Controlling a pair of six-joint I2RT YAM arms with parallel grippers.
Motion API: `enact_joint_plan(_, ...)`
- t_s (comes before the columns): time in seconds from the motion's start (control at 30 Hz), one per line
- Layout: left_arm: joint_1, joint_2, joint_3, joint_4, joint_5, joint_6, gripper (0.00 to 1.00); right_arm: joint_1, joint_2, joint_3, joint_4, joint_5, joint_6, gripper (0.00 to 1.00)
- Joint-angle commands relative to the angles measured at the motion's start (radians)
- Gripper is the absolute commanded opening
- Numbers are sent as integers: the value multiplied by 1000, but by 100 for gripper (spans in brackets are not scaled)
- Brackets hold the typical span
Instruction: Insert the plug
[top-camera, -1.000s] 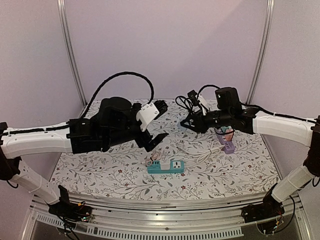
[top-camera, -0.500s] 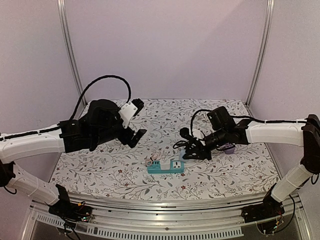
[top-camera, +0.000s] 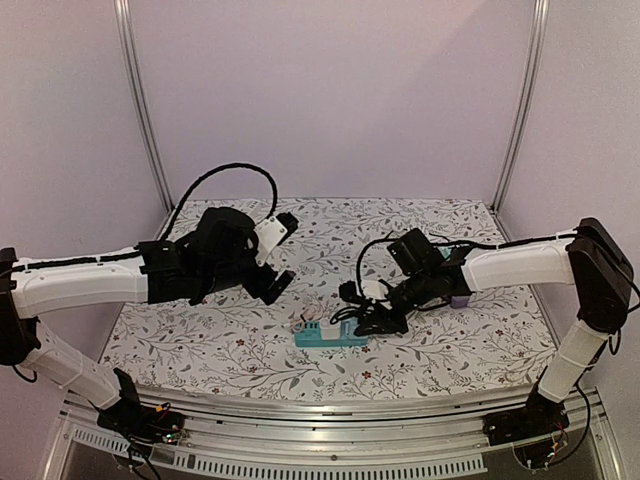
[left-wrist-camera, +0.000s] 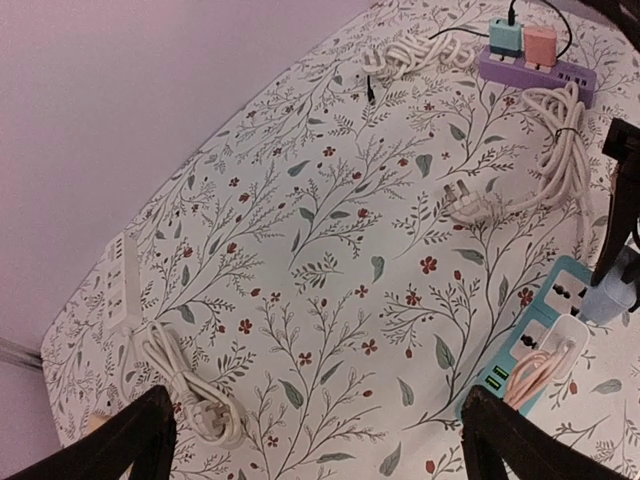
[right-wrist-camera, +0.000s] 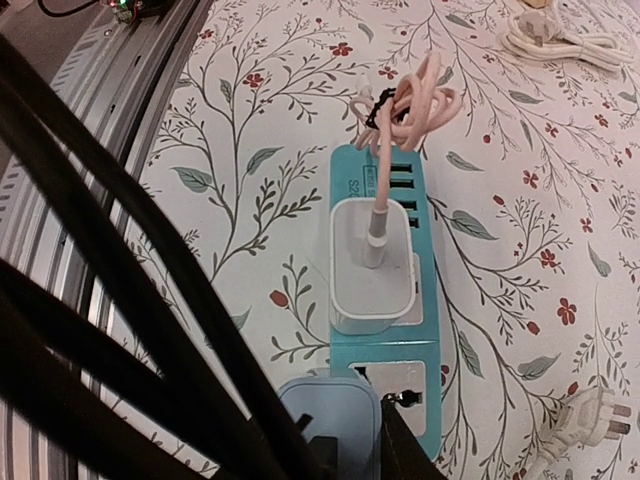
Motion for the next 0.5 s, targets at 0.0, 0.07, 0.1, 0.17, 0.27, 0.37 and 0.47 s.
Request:
enact_joint_plan(0.0,17,5,22,-17,-7,-7,100,0,28,49,5,25,-16,0)
enact_joint_plan(0.07,18,5,20,-19,-8,-5,100,0,32,58,4,27,-18,0)
enact_joint_plan(0.1,19,6,19,-20,-8,-4,100,0,33,63,4,28,-19,0)
enact_joint_plan(0.17,20,7,18,-20,-11,-4,99,0,40,67,3,37,-21,0)
enact_joint_plan(0.27,22,7,17,-21,-13,-2,99,-1,52,65,1,35,-25,0)
enact_joint_plan(0.37,24,7,17,-24,-13,2,100,0,65,60,-2,28,-20,0)
enact_joint_plan(0.47,28,7,16,-26,-14,4,99,0,77,57,-13,49,-23,0)
